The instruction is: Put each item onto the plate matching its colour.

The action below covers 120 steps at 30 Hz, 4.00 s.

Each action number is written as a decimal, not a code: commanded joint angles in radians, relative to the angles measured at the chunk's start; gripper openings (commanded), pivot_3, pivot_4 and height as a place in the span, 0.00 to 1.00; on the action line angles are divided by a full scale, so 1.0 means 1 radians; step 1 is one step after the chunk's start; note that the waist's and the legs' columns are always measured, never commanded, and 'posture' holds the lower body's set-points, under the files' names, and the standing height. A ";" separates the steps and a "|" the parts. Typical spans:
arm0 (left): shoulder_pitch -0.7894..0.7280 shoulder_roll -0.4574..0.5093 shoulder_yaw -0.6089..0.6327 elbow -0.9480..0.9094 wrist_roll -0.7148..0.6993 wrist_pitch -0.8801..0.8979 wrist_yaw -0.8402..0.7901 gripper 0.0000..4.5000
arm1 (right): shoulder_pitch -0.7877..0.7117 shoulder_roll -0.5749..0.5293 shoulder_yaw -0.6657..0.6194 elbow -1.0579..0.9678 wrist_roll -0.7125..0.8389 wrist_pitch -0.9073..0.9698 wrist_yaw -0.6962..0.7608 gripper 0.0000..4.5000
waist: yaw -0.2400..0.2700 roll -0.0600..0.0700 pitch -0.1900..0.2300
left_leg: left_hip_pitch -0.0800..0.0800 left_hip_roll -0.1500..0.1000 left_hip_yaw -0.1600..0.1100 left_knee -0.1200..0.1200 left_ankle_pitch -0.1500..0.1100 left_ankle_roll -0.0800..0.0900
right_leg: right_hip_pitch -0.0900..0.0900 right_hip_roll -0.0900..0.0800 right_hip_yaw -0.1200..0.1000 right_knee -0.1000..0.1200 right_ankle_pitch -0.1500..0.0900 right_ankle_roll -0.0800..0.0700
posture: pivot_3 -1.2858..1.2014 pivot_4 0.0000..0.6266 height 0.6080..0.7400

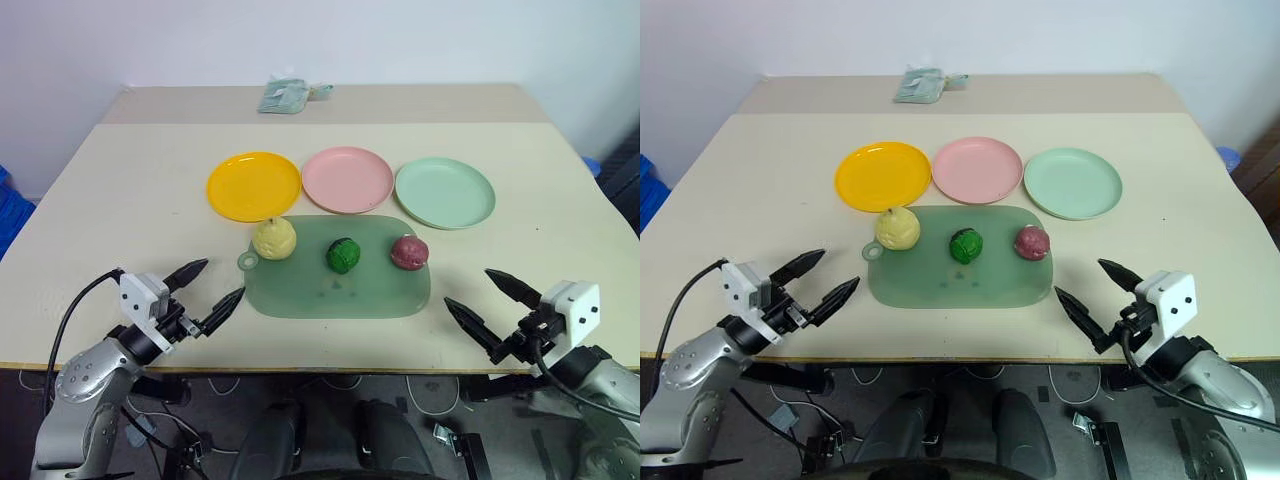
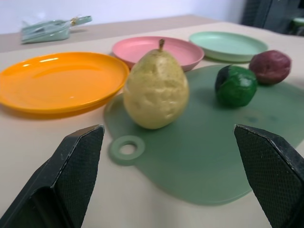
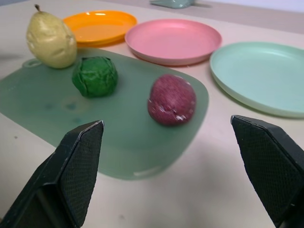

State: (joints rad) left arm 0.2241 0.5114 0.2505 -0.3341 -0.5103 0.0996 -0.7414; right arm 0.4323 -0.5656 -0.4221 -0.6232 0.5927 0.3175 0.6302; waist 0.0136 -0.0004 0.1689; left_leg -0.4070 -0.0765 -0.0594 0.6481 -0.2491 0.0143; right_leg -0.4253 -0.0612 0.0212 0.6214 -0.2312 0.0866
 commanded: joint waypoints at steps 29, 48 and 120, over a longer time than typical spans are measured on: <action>-0.271 -0.032 -0.057 -0.038 0.031 0.223 0.200 1.00 | -0.340 -0.057 0.173 0.068 0.007 0.043 0.120 0.97 | 0.000 -0.001 0.000 | 0.000 0.001 0.001 0.000 0.000 0.001 | 0.000 0.000 -0.003 -0.001 0.002 0.002 | 0.52 0.24 1.00; -0.153 -0.072 -0.116 -0.285 0.025 0.423 0.307 1.00 | -0.539 -0.048 0.316 0.306 -0.048 -0.057 0.314 0.97 | 0.003 -0.001 0.000 | 0.000 0.001 0.001 0.000 -0.001 0.001 | 0.000 0.000 -0.002 -0.001 0.001 0.001 | 0.52 0.24 1.00; -0.633 -0.168 -0.156 0.144 0.120 0.405 0.330 0.99 | -0.564 -0.012 0.323 0.322 -0.088 -0.111 0.252 1.00 | 0.025 -0.003 -0.003 | 0.000 0.001 0.002 0.002 0.000 0.001 | 0.000 0.000 -0.003 0.000 0.004 0.004 | 0.52 0.24 1.00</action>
State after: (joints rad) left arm -0.3710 0.3244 0.0728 -0.1268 -0.3964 0.4938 -0.4280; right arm -0.1194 -0.5771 -0.0826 -0.2705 0.4941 0.2125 0.8848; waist 0.0383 -0.0031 0.1660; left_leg -0.4070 -0.0759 -0.0579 0.6497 -0.2494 0.0148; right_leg -0.4252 -0.0612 0.0186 0.6214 -0.2268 0.0905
